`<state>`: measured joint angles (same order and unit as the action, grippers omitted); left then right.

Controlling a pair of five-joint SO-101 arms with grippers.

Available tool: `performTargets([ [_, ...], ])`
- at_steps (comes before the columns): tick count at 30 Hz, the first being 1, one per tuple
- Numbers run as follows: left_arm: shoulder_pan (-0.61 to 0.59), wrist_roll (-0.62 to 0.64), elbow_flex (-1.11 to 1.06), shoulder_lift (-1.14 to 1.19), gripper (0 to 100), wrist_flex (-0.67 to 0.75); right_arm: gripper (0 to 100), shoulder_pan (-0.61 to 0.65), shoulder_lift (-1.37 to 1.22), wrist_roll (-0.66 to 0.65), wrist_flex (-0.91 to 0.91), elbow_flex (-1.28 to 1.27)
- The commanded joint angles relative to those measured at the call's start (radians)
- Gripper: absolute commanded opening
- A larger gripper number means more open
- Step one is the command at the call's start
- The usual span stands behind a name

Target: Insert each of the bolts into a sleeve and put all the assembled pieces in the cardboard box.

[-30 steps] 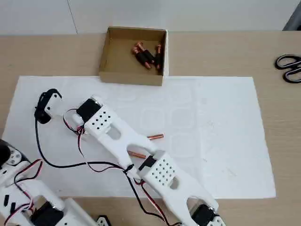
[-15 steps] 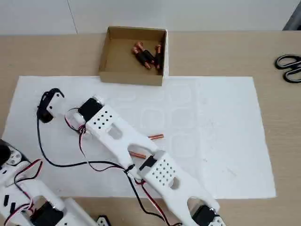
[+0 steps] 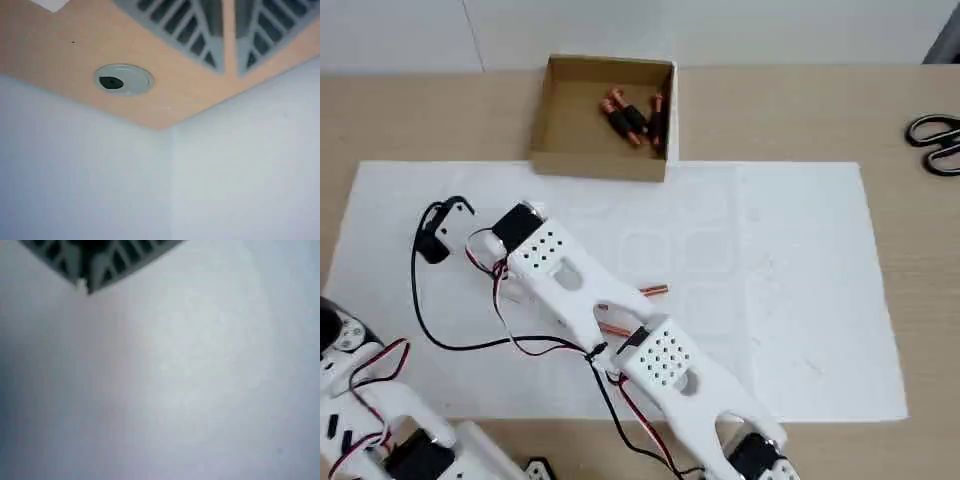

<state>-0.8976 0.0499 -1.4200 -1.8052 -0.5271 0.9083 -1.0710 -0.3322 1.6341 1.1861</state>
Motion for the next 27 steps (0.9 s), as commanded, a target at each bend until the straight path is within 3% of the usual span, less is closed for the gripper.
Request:
performTargets([
  [1, -0.005, 0.002, 0.002, -0.015, 1, 0.017, 0.5, -0.015, 0.024, 0.021, 0.007, 0.038],
  [14, -0.002, 0.002, 0.001, -0.015, 1, 0.017, 1.3, -0.015, 0.223, 0.068, 0.045, 0.087],
  [17, -0.002, 0.002, 0.001, -0.015, 1, 0.017, 7.6, -0.015, 0.271, 0.068, 0.048, 0.087],
  [27, -0.002, 0.003, 0.001, -0.015, 1, 0.017, 11.7, -0.015, 0.196, 0.063, 0.016, 0.049],
])
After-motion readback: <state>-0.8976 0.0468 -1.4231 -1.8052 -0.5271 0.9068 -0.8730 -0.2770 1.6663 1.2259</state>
